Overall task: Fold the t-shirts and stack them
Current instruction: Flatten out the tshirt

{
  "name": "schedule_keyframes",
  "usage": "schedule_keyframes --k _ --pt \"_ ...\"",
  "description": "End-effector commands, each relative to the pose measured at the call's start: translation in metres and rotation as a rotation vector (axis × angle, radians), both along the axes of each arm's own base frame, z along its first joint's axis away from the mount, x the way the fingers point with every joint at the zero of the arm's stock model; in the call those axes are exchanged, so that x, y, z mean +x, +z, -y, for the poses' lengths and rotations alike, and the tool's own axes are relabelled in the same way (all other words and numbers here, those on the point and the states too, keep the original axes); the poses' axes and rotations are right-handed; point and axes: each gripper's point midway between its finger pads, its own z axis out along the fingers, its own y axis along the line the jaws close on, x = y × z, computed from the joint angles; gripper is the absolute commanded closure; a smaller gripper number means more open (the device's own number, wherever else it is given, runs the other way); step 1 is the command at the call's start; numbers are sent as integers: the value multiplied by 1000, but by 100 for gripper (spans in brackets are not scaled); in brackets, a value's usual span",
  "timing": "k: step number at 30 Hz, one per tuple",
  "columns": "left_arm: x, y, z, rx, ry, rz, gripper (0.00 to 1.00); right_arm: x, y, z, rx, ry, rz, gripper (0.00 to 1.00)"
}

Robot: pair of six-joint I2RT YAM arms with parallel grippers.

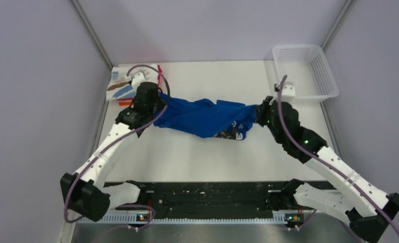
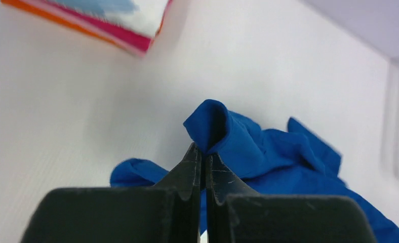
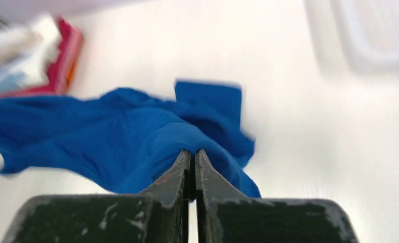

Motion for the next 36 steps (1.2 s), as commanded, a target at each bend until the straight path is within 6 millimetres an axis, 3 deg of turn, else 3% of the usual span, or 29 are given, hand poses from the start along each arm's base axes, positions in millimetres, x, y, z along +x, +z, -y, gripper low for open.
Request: schedule_keyframes --k 1,5,9,14,19,23,28,34,36 --pt "-9 103 -38 46 127 252 100 10 134 37 2 -114 332 100" --pt "-37 179 -68 51 211 436 100 -1 216 59 -15 -145 503 100" --pt "-70 242 -91 52 249 581 100 -17 276 82 -40 -181 617 100" --pt "-103 297 -110 48 278 702 100 -33 321 91 -49 -154 687 100" --pt "-109 340 -112 50 271 781 100 -35 350 80 -36 -93 743 100" --pt "-86 351 -105 101 268 762 100 -18 357 72 -105 -106 734 100" --pt "-31 343 -93 180 294 695 100 19 351 65 -230 -195 729 100" --pt "66 321 -77 136 204 611 100 112 311 74 -251 -205 662 100" --pt "101 317 -72 99 148 594 100 138 317 82 -202 -199 682 100"
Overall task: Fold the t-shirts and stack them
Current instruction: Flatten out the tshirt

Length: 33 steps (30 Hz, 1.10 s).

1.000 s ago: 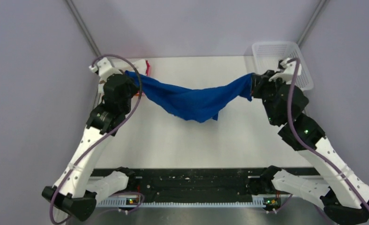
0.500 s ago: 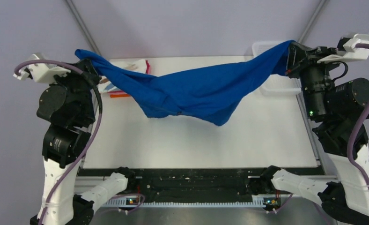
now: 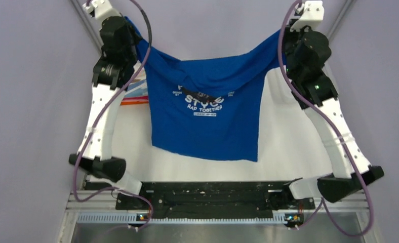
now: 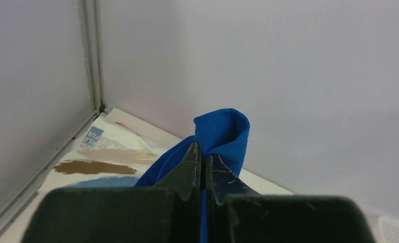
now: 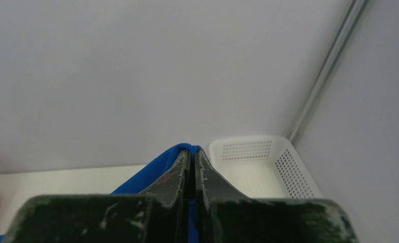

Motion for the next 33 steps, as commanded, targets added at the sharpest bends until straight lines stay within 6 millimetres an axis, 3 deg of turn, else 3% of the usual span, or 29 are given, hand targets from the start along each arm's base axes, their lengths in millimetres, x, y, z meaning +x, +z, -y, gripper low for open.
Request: schedule_keyframes --k 1,4,7,9,11,13,16,18,21,24,28,33 --pt "51 19 8 -64 -138 43 100 49 24 18 102 56 102 100" --pt "57 51 16 -47 -200 128 100 62 61 29 126 62 188 100" --pt "39 92 15 -33 -216 251 100 55 106 43 105 31 256 100" --pt "24 110 12 -33 -225 302 100 45 125 53 88 16 285 100" --pt "13 116 8 -35 -219 313 100 35 128 60 72 -2 286 100" --pt "9 108 5 -36 -209 290 100 31 114 64 59 -13 250 100" --pt "19 54 -3 -47 -158 142 100 25 73 66 15 -18 154 100" --pt "21 0 -9 -62 -111 19 100 19 31 70 -19 -31 45 100" --pt "14 -98 -13 -82 -79 -175 100 10 -65 69 -51 -20 -187 100" --pt "-14 -178 -21 -166 -5 -292 100 -15 -148 71 27 -35 -437 100" --pt "-48 -260 -7 -230 -80 -395 100 -49 -251 67 151 -66 -710 100" --pt "-89 -360 5 -298 -122 -572 100 -83 -341 67 177 -102 -954 100"
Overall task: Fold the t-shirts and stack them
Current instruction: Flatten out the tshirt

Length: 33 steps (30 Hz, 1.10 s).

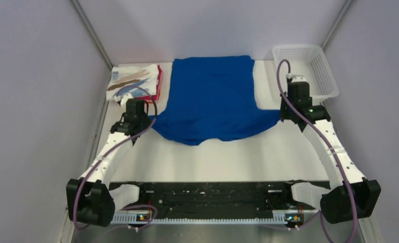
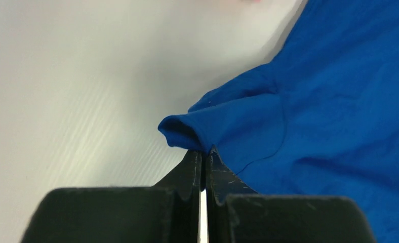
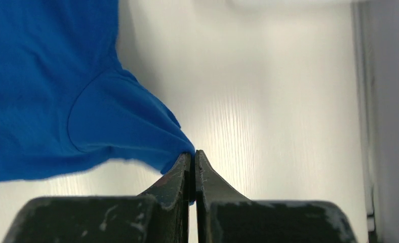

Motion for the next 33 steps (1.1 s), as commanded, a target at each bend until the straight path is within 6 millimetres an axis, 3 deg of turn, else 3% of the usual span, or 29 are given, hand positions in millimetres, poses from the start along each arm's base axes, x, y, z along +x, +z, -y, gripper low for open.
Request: schedule_keyframes --k 1,3,5,11,14,17,23,25,29,33 --pt "-16 -23 15 -132 -4 50 100 -40 -49 2 61 -70 -155 100" --pt "-37 -64 22 -170 -6 -79 100 -48 -69 6 48 -107 -221 100" --pt "-48 -89 20 -171 27 -170 100 -47 -77 6 33 -105 -269 100" --pt "-42 -96 6 -105 112 -258 100 -23 -70 23 -46 -202 -239 100" --pt "-32 -84 8 -107 100 -227 100 -17 -69 25 -50 -218 -223 100" --pt "-26 -61 5 -96 109 -193 100 -16 -53 24 -34 -218 -192 100" --pt "-32 17 -14 -33 152 -51 100 -30 14 19 -1 -139 -63 100" --pt "-39 33 -21 -14 170 -21 100 -41 23 17 6 -126 -97 100" --pt "-56 36 -30 10 210 -38 100 -64 9 22 -13 -141 -194 100" --pt "-40 21 -21 2 162 -77 100 -55 -15 18 -23 -120 -255 100"
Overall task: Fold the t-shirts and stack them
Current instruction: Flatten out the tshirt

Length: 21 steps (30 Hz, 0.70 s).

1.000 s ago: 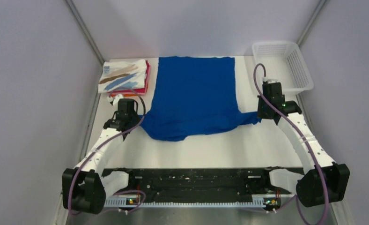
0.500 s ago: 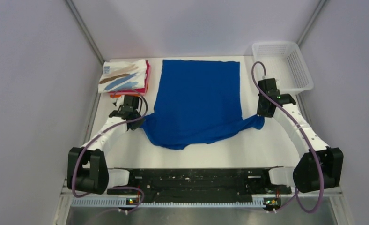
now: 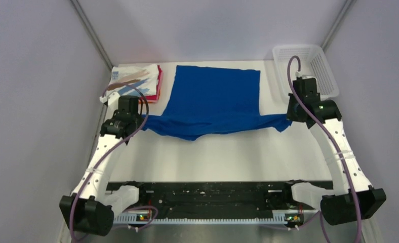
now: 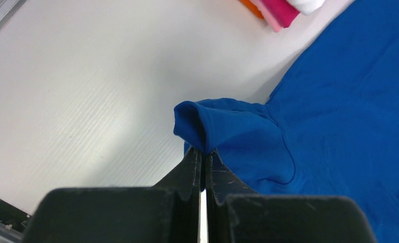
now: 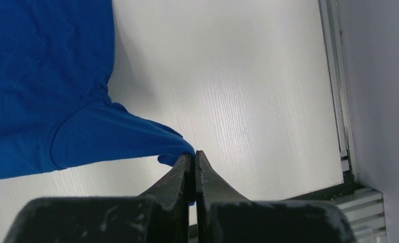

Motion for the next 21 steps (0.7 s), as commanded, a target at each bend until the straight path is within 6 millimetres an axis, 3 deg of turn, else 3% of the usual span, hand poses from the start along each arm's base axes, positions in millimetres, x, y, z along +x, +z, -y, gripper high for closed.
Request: schedule_keyframes --k 1,8,11,13,15,16,17,18,21 --pt "13 -20 4 23 -32 -96 100 4 -35 0 -30 27 -139 100" --pt "99 -26 7 64 -25 -94 100 107 -43 13 -71 -36 -78 100" --pt "135 -28 7 100 -30 -116 100 143 -35 26 -134 -93 -32 100" --pt "153 -39 9 114 -44 -158 99 162 -42 24 -132 -62 -25 97" --pt "162 -48 13 106 -50 -202 79 170 -56 19 -123 -28 -57 82" --pt "162 -56 15 98 -60 -229 63 170 -62 18 -120 -23 -76 64" --pt "161 -60 19 84 -82 -241 41 167 -65 17 -118 -20 -87 54" --pt "157 -63 23 69 -100 -257 29 164 -68 18 -119 -21 -94 47" --pt "141 -56 34 13 -150 -246 23 145 -68 19 -117 -48 -86 32"
